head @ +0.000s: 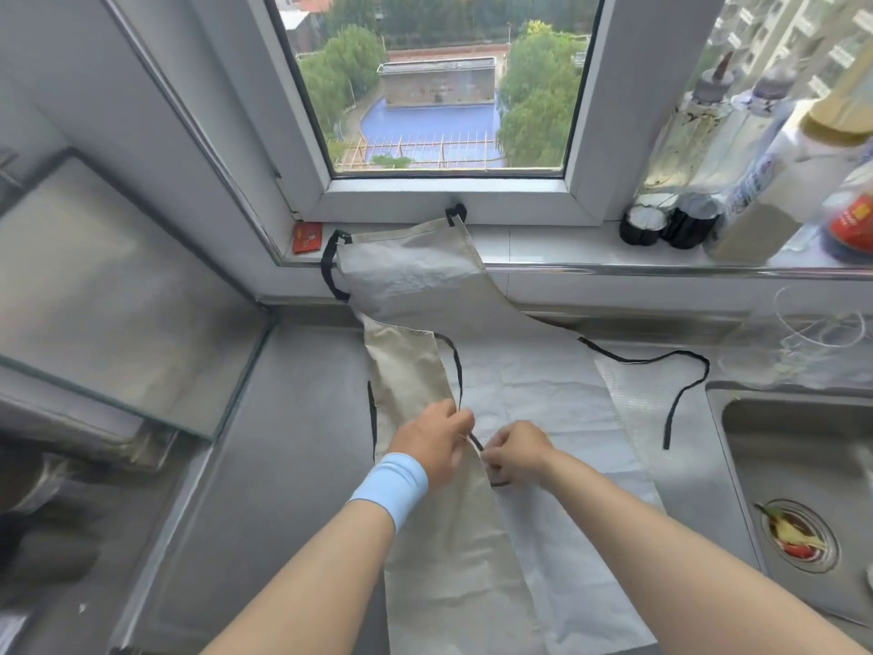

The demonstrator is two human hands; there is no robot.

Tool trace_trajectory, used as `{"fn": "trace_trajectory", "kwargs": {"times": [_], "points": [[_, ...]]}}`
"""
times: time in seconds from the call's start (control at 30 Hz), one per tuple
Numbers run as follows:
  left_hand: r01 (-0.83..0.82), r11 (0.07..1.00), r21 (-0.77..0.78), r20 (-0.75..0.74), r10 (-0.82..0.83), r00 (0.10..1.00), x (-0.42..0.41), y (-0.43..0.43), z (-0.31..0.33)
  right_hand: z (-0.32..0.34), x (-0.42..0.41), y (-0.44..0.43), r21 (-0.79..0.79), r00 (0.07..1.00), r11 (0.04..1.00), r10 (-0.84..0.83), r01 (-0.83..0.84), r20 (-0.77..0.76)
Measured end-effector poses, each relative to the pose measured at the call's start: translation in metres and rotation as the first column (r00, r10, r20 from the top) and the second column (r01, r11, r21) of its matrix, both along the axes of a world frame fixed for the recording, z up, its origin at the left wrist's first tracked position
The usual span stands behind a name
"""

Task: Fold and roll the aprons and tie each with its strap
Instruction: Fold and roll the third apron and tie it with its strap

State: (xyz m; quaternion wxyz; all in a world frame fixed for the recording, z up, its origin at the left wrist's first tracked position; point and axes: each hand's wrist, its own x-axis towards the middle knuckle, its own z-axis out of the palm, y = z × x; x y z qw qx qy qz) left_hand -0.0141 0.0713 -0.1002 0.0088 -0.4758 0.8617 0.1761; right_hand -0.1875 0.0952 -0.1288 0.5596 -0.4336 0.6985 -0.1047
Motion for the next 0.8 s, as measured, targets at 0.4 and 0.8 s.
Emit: {"fn": "trace_trajectory", "kwargs": {"times": [0.4,0.8], "points": [[0.01,0.928,0.372,-0.066,0.016,0.998,-0.014,-0.003,-0.003,0.027,0.003,-0.053,-0.422,0.864,0.906,-0.2,-0.016,-0.462],[-0.269,0.917,0.295,0.269,0.19,0.944,0.075,-0.06,-0.038,-0.03,0.051,-0.047,-0.007,0.512,0.739,0.461,-0.674,-0.725]]}}
